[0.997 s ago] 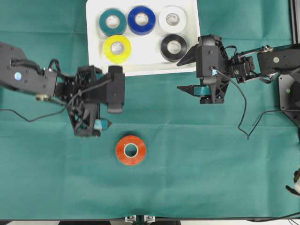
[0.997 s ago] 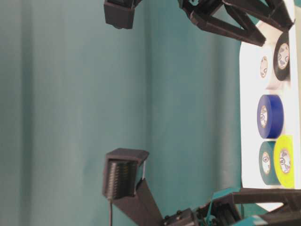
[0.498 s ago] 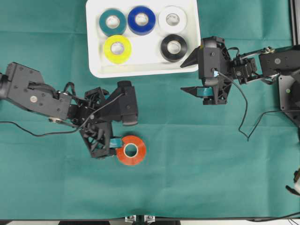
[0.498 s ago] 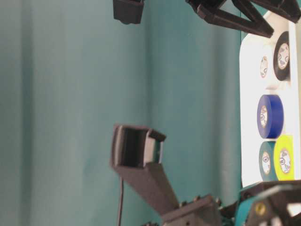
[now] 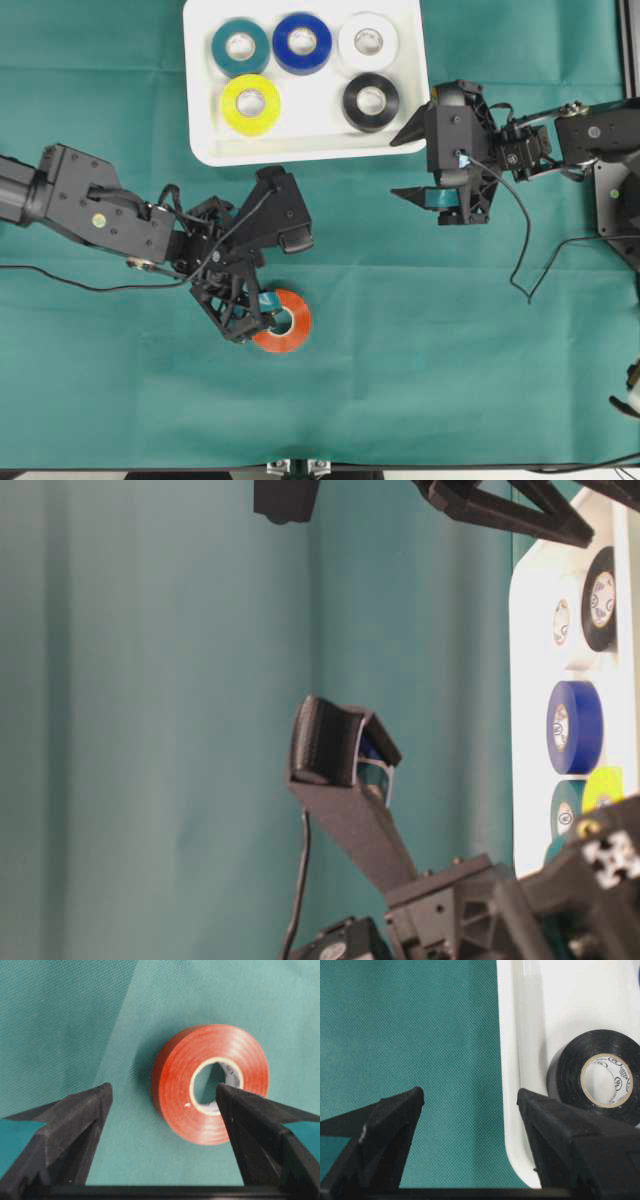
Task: Put the tape alternately from left to right into the white case.
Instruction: 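Move the left gripper to the red roll and grasp it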
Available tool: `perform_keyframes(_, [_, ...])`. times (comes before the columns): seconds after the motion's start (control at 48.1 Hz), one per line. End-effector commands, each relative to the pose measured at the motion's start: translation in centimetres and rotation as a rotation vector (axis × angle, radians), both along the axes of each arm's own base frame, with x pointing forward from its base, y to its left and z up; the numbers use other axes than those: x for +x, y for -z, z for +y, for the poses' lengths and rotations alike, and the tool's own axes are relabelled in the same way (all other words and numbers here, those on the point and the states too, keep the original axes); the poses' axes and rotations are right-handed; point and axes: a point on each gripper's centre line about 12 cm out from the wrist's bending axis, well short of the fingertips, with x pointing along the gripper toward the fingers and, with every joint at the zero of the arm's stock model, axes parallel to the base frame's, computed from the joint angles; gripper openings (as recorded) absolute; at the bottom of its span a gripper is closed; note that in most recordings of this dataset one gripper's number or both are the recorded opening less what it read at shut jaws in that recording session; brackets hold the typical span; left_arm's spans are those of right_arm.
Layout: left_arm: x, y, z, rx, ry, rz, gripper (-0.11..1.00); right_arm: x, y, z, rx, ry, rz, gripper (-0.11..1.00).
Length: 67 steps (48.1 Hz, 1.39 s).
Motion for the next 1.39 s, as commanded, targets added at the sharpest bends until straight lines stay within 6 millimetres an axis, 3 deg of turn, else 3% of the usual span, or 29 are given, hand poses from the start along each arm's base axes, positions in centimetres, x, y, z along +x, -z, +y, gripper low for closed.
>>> perform_keyframes(0.0, [0.8,-1.1,-0.4,-0.014,-0.004,-0.033,0.77,0.2,-0.8,0.1,-0.004,-0.01,-0.031,0.82])
perform_keyframes(0.415, [1.3,0.1,-1.5,-0.023,-0.004,-0.008,0.77,-0.3,-0.3,0.2,-0.005,-0.014,-0.015,0.82])
perform_keyframes(0.727, [1.2,2.3,-1.5,-0.003,-0.001,0.061,0.78,-0.3,-0.3,0.2,-0.002,-0.017,-0.023,0.82])
perform_keyframes(1.163, [1.3,2.2,-1.5,0.001,0.002,0.07,0.76,-0.4,-0.2,0.2,-0.001,-0.017,-0.02,0.82])
perform_keyframes(1.267, [1.3,2.1,-1.5,0.006,0.006,0.078,0.67,-0.4,-0.2,0.3,0.001,-0.016,-0.018,0.82])
perform_keyframes(1.371, [1.4,1.9,-1.6,0.007,0.006,0.085,0.42,-0.5,-0.2,0.3,0.0,-0.017,-0.017,0.82])
